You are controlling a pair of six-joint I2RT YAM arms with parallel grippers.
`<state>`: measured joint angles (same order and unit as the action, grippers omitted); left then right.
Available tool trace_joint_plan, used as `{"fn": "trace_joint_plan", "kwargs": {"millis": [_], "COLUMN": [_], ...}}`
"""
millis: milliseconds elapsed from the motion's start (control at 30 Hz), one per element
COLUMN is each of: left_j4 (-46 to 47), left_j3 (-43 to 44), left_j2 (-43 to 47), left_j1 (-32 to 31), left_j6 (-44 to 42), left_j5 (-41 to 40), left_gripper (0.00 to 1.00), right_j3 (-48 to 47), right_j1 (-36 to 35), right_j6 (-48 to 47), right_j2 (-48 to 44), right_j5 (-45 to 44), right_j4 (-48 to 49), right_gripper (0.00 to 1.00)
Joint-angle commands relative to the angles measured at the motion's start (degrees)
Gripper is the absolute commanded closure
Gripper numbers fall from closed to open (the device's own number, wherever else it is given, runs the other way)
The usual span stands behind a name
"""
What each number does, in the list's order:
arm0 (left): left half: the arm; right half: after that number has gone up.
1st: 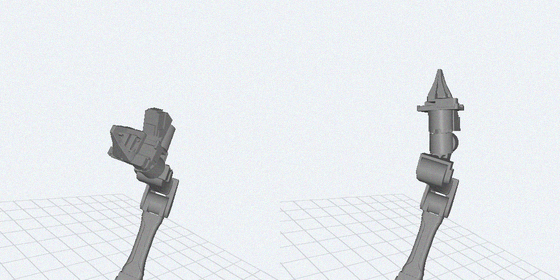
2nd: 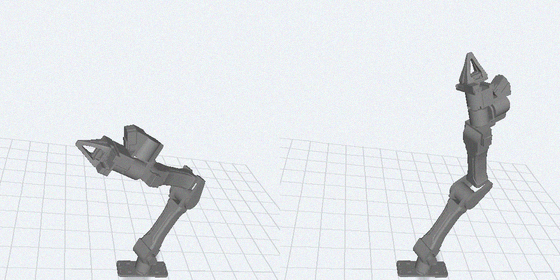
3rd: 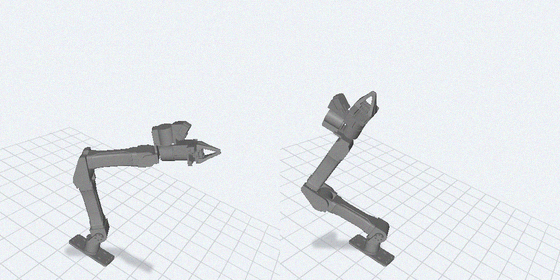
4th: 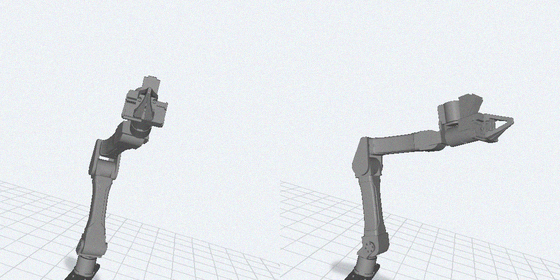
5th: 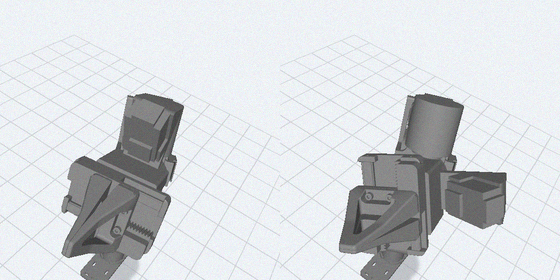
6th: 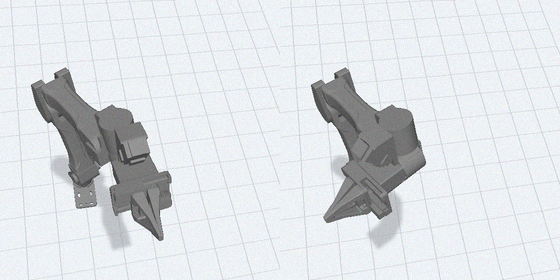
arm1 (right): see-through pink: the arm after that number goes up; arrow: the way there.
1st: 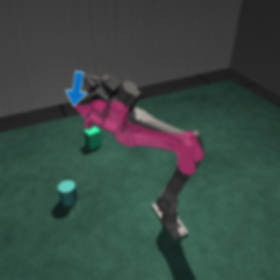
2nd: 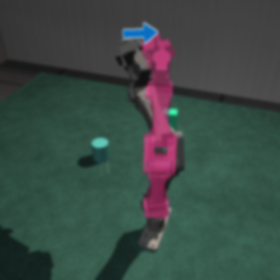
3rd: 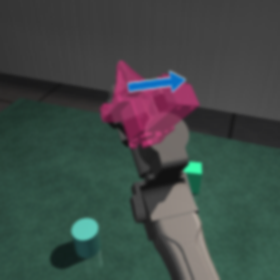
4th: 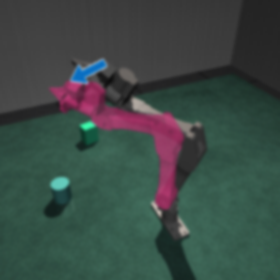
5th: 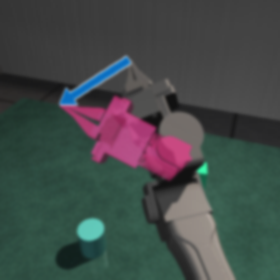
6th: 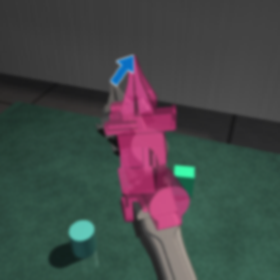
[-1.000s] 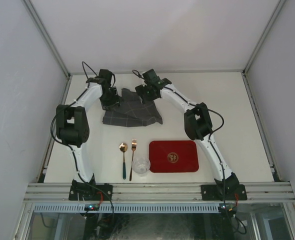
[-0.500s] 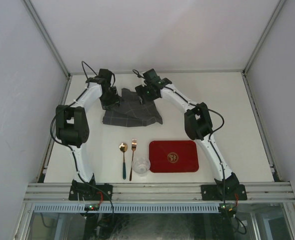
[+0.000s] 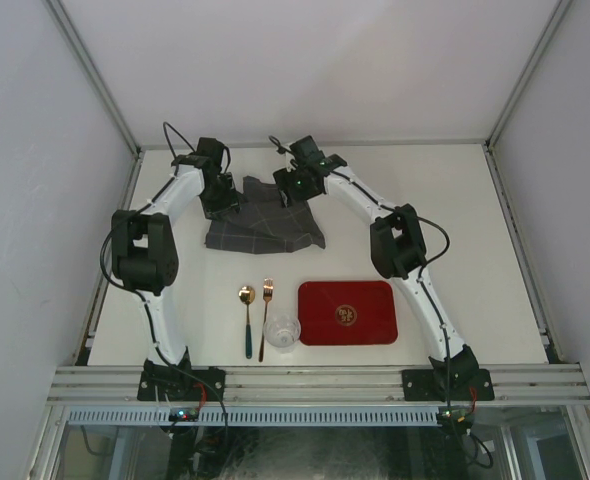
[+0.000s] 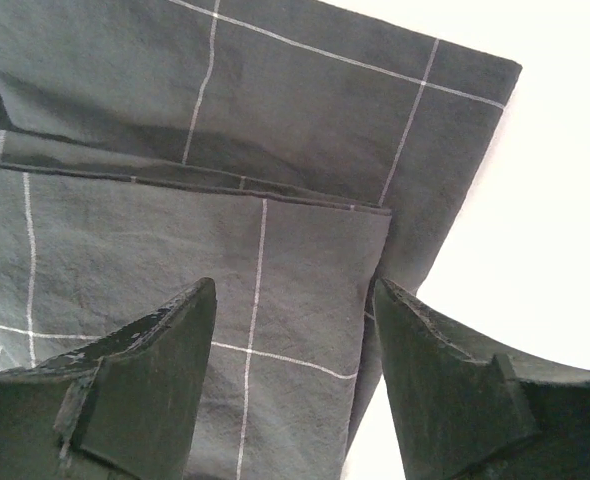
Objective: Set the dinner table for one person
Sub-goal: Flatten out the napkin at the center of the board.
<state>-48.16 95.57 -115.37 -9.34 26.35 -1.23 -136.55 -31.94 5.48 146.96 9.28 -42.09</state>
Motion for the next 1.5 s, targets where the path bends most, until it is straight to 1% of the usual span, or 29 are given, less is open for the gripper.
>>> {"fn": "trace_joint_plan", "kwargs": {"millis": [0,233,333,367,433,467,500,600,700,833,967,1067,1233,1367,1467], "left_j4": [0.0,-0.1,-0.1,0.0,-0.1,-0.1,0.0,0.0,0.1,0.4,0.7,1.0,1.5,1.8,1.8], "left_j3": [0.6,0.6,0.6,0.5,0.5,0.5,0.4,0.3,0.2,0.0,-0.1,0.0,-0.2,-0.4,-0.7], "left_j2": [3.5,3.4,3.4,3.3,3.2,3.2,3.1,3.1,3.1,3.3,3.9,4.3,5.1,5.4,5.4], "left_j1": [0.0,0.0,0.0,0.0,0.0,0.0,0.0,0.0,0.0,0.0,0.0,0.0,-0.1,-0.2,-0.4], "left_j6": [-0.9,-0.9,-0.9,-0.9,-0.9,-0.9,-0.9,-0.9,-0.9,-0.8,-0.6,-0.4,0.0,0.3,0.3], "left_j5": [0.2,0.0,0.0,0.0,-0.1,-0.1,-0.1,0.0,-0.2,-0.1,0.0,0.3,1.1,1.2,1.3], "left_gripper": [0.45,0.45,0.45,0.45,0.46,0.46,0.46,0.48,0.51,0.58,0.66,0.68,0.7,0.68,0.64], "right_j3": [-2.5,-2.4,-2.4,-2.4,-2.4,-2.4,-2.4,-2.3,-2.3,-2.0,-1.4,0.2,5.0,5.2,6.1], "right_j1": [0.2,0.6,0.6,0.6,0.6,0.6,0.6,0.7,0.6,0.1,-1.1,-1.7,-3.2,-4.5,-5.2], "right_j6": [1.1,1.3,1.5,1.5,1.5,1.5,1.4,1.5,1.4,0.7,-1.1,-1.5,-3.4,-4.1,-3.7], "right_j2": [1.3,2.4,2.7,2.6,2.6,2.6,2.5,2.4,2.1,0.4,-3.3,-7.6,-15.4,-17.5,-18.6], "right_j5": [1.4,1.7,2.1,2.1,2.3,2.3,2.2,1.9,1.6,-0.1,-3.5,-5.2,-10.5,-14.5,-17.0], "right_j4": [1.4,1.5,1.6,1.6,1.6,1.6,1.6,1.3,0.9,-0.3,-2.2,-3.4,-4.1,-6.3,-7.7], "right_gripper": [0.36,0.36,0.41,0.44,0.52,0.59,0.68,0.99,1.0,1.0,1.0,1.0,1.0,1.0,1.0]}}
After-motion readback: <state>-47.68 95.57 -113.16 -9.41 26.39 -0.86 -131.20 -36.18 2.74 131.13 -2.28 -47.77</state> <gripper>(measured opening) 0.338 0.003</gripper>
